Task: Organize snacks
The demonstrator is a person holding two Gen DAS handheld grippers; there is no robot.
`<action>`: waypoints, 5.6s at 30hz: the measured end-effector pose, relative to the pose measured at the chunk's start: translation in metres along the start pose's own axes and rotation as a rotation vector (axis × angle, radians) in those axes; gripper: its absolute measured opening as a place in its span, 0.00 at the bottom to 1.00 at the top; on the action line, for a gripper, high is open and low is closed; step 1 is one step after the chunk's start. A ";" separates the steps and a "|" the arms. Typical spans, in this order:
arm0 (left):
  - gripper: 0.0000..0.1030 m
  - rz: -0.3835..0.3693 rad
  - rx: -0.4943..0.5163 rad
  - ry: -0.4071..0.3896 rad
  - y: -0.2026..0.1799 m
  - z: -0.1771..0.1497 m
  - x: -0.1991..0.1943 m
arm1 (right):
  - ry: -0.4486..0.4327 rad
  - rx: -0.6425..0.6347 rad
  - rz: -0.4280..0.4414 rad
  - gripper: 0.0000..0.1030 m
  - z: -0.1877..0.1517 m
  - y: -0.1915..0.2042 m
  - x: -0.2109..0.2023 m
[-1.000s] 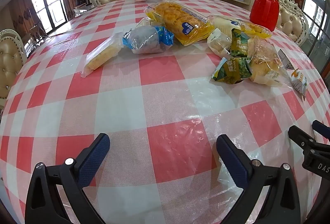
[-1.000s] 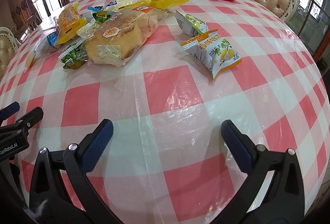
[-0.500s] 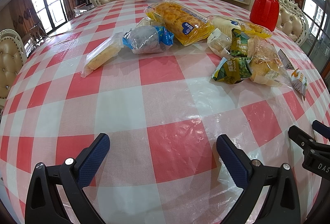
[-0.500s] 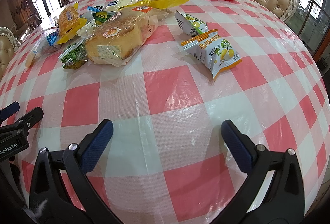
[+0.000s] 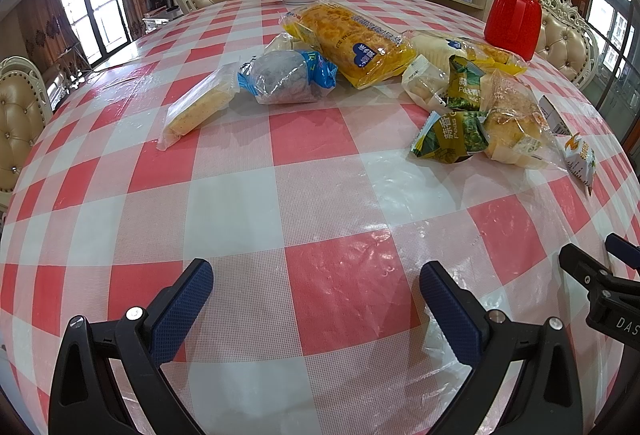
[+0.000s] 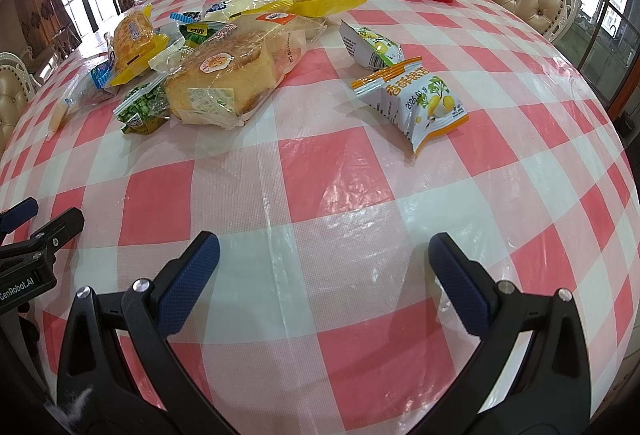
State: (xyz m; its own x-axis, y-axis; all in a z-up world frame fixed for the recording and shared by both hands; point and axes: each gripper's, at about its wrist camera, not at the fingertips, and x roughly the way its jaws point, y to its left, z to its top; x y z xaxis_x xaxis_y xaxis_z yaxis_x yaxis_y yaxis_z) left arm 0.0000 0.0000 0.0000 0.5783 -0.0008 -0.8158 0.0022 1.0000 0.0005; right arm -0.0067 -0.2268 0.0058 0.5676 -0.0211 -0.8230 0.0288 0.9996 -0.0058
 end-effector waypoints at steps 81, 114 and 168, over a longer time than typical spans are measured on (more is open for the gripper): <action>1.00 -0.106 0.032 0.015 0.011 0.002 -0.003 | -0.009 -0.016 0.115 1.00 -0.002 -0.011 -0.005; 1.00 -0.106 -0.203 -0.307 0.095 0.015 -0.034 | -0.025 0.138 0.034 0.71 0.099 0.045 0.051; 0.39 -0.183 0.060 -0.162 -0.045 0.033 -0.020 | -0.244 0.078 0.255 0.53 0.024 -0.008 -0.034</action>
State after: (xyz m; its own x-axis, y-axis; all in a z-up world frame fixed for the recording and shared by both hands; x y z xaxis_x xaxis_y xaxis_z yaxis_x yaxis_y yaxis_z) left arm 0.0158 -0.0452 0.0352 0.6872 -0.1870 -0.7020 0.1648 0.9812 -0.1000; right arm -0.0064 -0.2344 0.0471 0.7443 0.2149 -0.6323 -0.0819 0.9691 0.2329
